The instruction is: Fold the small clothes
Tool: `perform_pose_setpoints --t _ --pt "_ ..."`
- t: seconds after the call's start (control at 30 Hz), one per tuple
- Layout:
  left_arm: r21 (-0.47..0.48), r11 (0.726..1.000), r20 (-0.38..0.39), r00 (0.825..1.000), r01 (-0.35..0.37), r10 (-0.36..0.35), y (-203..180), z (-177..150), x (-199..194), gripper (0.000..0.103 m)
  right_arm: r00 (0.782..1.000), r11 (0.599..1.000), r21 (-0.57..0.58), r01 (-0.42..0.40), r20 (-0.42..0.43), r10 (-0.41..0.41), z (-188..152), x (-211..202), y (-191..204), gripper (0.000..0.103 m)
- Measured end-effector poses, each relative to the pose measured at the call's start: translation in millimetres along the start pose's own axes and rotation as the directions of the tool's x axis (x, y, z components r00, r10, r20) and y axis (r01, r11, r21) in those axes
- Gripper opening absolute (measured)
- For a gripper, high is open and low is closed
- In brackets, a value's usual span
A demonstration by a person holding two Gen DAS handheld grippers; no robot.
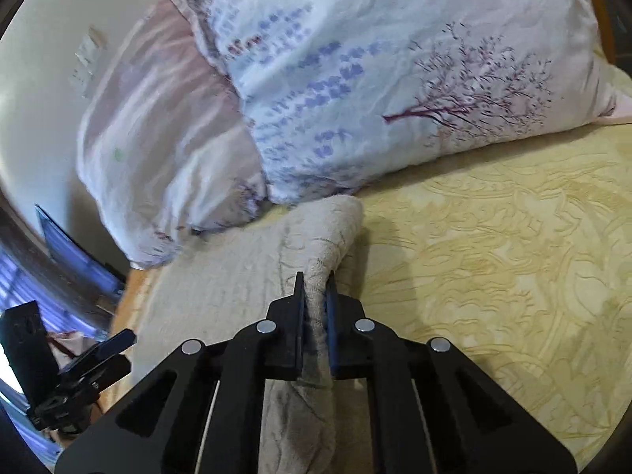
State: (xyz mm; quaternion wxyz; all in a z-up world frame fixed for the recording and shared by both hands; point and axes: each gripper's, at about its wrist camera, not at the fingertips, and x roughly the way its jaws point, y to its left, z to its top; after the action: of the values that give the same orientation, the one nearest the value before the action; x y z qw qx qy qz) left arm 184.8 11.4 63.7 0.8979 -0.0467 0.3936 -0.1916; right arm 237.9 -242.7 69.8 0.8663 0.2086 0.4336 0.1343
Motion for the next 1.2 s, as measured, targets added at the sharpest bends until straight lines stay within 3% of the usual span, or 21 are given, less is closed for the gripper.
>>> perform_pose_setpoints --t 0.2,0.27,0.33,0.43,0.57,0.67,0.8,0.9,1.0,1.03,1.13,1.2 --pt "0.057 0.996 -0.043 0.996 -0.069 0.072 -8.6 -2.6 17.2 0.076 0.996 0.997 -0.010 0.072 -0.047 -0.073 -8.7 17.3 -6.5 0.009" --pt "0.071 0.994 -0.055 0.994 -0.086 0.090 -11.7 -3.9 25.3 0.083 0.995 0.996 -0.016 0.089 -0.043 -0.089 -9.6 19.3 -5.9 0.009" --pt "0.099 0.989 -0.047 0.992 -0.110 0.115 -17.9 -5.0 32.0 0.090 0.992 0.991 -0.044 0.123 -0.035 -0.124 -9.8 18.3 -1.4 0.013" --pt "0.128 0.980 -0.016 0.988 -0.151 0.155 -25.0 -8.7 27.5 0.090 0.987 0.983 -0.089 0.162 -0.002 -0.163 -11.7 2.9 9.7 0.022" --pt "0.082 0.986 0.031 0.989 -0.146 0.144 -11.9 -15.7 -1.1 0.090 0.989 0.978 -0.162 0.134 0.080 -0.122 -26.3 -35.7 27.6 0.032" --pt "0.043 0.975 0.044 0.976 -0.217 0.215 3.8 -24.0 -13.9 0.090 0.993 0.966 -0.237 0.106 0.079 -0.089 -45.5 -49.5 41.7 0.033" --pt "0.021 0.959 0.013 0.959 -0.283 0.283 16.7 -30.7 -10.1 0.090 0.986 0.918 -0.362 0.164 0.047 -0.157 -69.8 -38.0 61.6 0.033" --pt "0.014 0.953 -0.041 0.952 -0.303 0.303 21.3 -35.4 7.0 0.091 0.956 0.867 -0.414 0.276 0.029 -0.291 -80.7 -15.1 62.8 0.034" --pt "-0.004 0.954 -0.041 0.954 -0.299 0.298 22.7 -39.8 7.0 0.091 0.948 0.853 -0.420 0.308 0.058 -0.314 -82.4 -19.7 66.2 0.036" --pt "-0.015 0.960 -0.035 0.959 -0.280 0.280 23.6 -40.3 2.5 0.091 0.951 0.863 -0.405 0.302 0.069 -0.301 -82.0 -26.0 66.3 0.039" --pt "-0.013 0.965 0.010 0.965 -0.262 0.262 22.4 -48.9 -16.3 0.091 0.955 0.888 -0.350 0.298 0.117 -0.274 -86.4 -50.0 64.0 0.067" --pt "-0.006 0.962 0.029 0.962 -0.272 0.272 20.9 -56.4 -26.6 0.095 0.956 0.899 -0.330 0.289 0.145 -0.254 -92.9 -61.9 63.5 0.074"
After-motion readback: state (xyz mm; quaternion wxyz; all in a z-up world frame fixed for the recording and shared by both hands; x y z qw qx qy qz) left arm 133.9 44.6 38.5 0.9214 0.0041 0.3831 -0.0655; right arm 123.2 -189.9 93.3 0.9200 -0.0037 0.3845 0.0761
